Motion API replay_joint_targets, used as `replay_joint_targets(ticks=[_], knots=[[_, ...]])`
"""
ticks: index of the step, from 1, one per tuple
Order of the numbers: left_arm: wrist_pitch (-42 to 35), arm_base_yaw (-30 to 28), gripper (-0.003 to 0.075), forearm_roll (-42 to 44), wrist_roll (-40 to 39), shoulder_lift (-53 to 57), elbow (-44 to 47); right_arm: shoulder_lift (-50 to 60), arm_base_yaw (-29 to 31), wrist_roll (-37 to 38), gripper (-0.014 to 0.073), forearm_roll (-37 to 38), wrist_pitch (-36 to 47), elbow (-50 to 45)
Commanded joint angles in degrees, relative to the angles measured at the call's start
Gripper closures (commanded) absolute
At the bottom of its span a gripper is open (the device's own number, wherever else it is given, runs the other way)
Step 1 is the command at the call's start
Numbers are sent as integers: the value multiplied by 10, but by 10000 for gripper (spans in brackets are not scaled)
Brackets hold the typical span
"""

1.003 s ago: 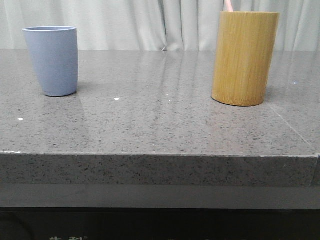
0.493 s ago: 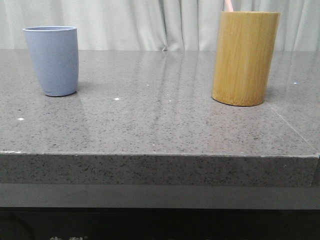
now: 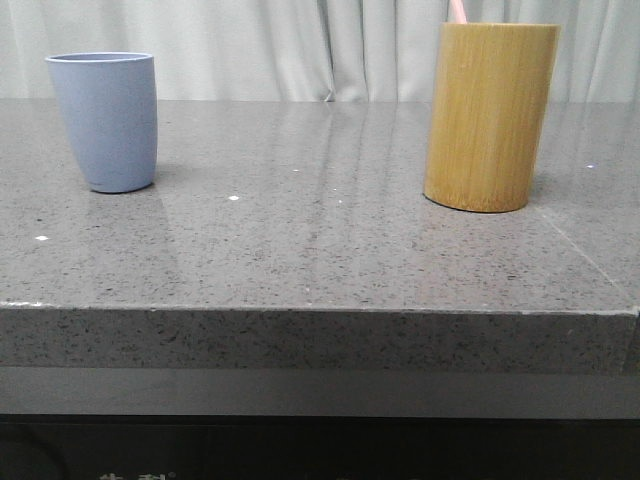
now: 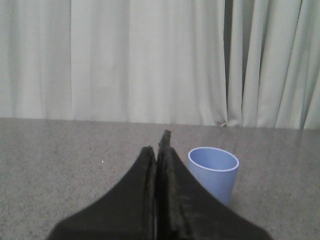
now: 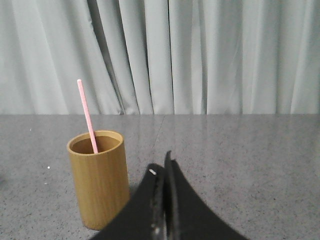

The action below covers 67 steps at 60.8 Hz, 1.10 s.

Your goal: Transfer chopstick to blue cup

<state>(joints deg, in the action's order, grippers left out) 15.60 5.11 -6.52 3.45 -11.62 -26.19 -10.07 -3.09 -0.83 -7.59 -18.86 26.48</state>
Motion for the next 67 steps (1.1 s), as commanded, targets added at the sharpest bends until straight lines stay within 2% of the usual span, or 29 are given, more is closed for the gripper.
replay_joint_targets(ticks=[1,12,23,28,31,38,41,44,51,62,67], knots=[[-14,0,739,7,-4,-60,-51,-58,3,-4,710,-3,3,56],[-27,0,739,7,-4,-150,-84,-122,3,-4,710,-3,-12,99],[-48,1,720,7,-4,-166,-86,-126,3,-4,702,-3,4,98],[-51,1,618,8,-4,-166,-86,-126,3,-4,627,-3,4,98],[-51,1,505,8,-4,-166,-86,-126,3,-4,545,-3,4,98],[-48,1,225,10,-4,-166,-86,-126,3,-4,282,-3,4,98],[-48,1,146,10,-4,-166,-86,-126,3,-4,165,-3,4,98],[-48,1,106,10,-4,-166,-86,-126,3,-4,84,-3,4,98],[-48,1,99,10,-4,-167,-86,-126,3,-4,-17,-3,4,98],[-38,2,99,10,-4,-175,-90,-126,3,-4,-10,-3,4,98],[-11,2,99,10,2,-199,-111,-126,3,-4,-10,-3,3,98]])
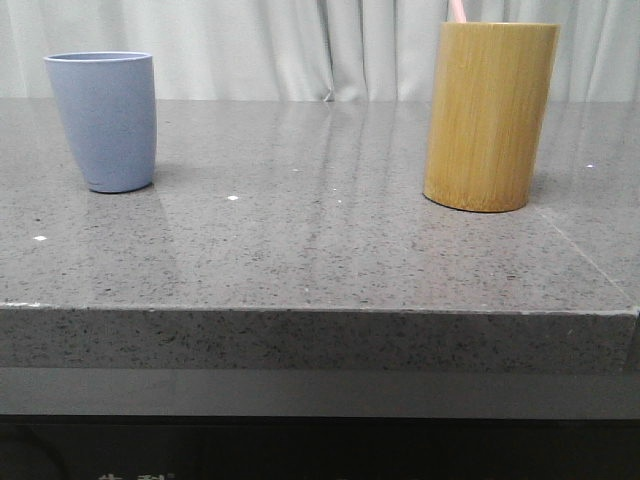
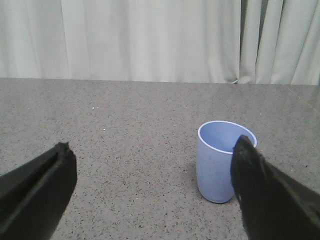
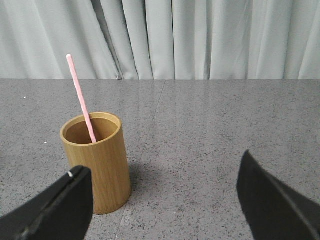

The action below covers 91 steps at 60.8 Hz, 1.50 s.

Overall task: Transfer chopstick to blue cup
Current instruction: 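Lower the left gripper onto the blue cup rim and grasp it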

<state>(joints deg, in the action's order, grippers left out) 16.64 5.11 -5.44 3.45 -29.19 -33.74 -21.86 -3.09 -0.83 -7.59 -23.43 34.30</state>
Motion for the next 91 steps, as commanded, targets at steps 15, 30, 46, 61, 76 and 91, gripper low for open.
replay_joint_targets(ticks=[15,30,46,61,76,91], knots=[[126,3,99,-1,47,-188,-197,-8,3,-4,-10,-3,49,19],[246,67,99,-1,47,-337,-363,-8,3,-4,-10,-3,49,19],[408,159,99,-1,47,-512,-570,-8,3,-4,-10,-3,48,19],[516,185,99,-1,46,-635,-687,-8,3,-4,-10,-3,48,19],[511,185,99,16,46,-689,-704,-8,3,-4,-10,-3,48,19],[510,185,99,20,46,-723,-705,-8,3,-4,-10,-3,47,19]])
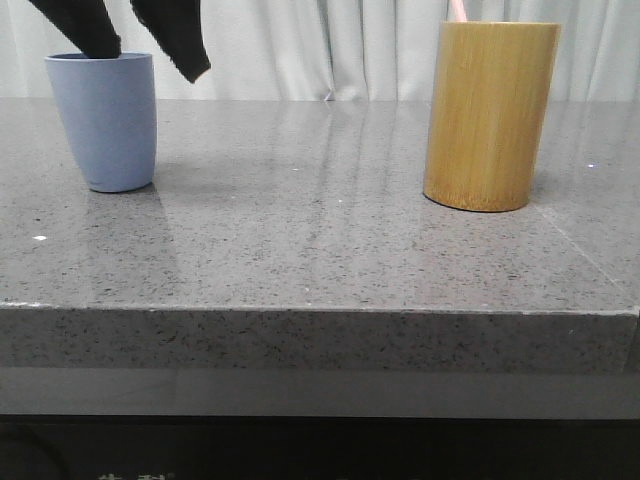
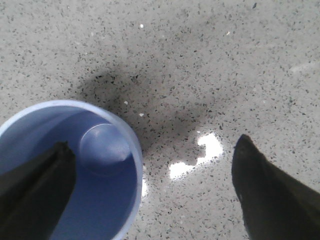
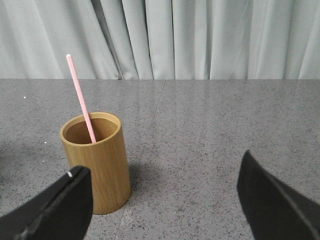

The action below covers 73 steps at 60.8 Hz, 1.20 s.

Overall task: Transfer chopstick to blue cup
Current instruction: 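Lower the left gripper onto the blue cup rim and grasp it, then lift the blue cup with the left gripper toward the bamboo holder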

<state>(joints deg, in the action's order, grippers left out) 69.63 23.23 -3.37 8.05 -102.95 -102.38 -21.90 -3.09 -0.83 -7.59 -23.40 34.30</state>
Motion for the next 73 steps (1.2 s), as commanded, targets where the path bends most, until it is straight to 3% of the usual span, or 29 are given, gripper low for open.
replay_joint_targets(ticks=[1,9,14,43,64,73], knots=[[-20,4,100,-1,0,12,-19,-8,3,-4,-10,-3,46,19],[-17,4,106,-1,0,-1,-19,-8,3,-4,-10,-3,46,19],[-14,4,148,-1,0,-6,-19,-8,3,-4,-10,-3,46,19],[-17,4,730,10,0,-7,-19,-8,3,-4,-10,-3,46,19],[30,6,739,3,0,-6,-63,-8,3,-4,-10,-3,46,19],[30,8,739,-72,0,-6,-110,-8,3,-4,-10,-3,44,19]])
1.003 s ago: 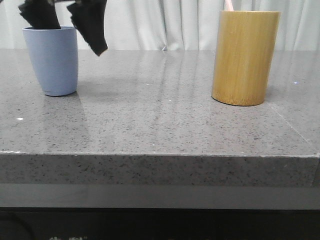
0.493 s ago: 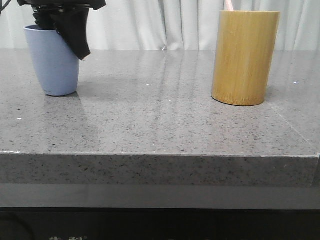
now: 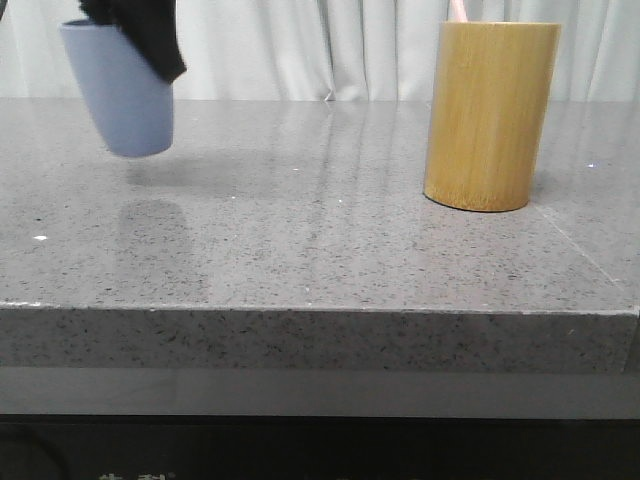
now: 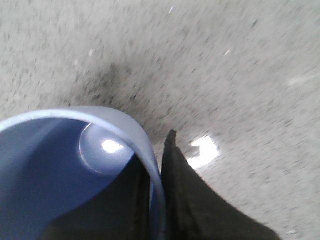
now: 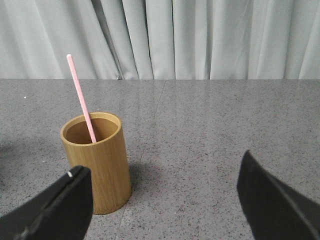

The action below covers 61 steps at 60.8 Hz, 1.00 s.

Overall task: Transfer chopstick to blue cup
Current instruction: 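Lift the blue cup with the left gripper toward the bamboo holder, then set the blue cup down beside the bamboo holder, open left gripper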

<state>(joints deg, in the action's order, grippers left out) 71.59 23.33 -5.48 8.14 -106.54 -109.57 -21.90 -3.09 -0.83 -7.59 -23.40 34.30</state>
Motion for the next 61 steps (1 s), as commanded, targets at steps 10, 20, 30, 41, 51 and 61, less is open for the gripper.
replay_joint_targets(ticks=[10,20,30,41,51,61], knots=[[-34,29,739,-124,-1,30,-57,-8,3,-4,-10,-3,44,19],[-79,77,739,-133,-1,27,-57,-8,3,-4,-10,-3,44,19],[-86,127,739,-129,0,12,-57,-8,3,-4,-10,-3,44,19],[-61,164,739,-75,0,-14,-57,-8,3,-4,-10,-3,42,19],[-25,171,739,-32,0,-23,-57,-8,3,-4,-10,-3,37,19],[-20,171,739,-18,0,-23,-57,-8,3,-4,-10,-3,34,19]])
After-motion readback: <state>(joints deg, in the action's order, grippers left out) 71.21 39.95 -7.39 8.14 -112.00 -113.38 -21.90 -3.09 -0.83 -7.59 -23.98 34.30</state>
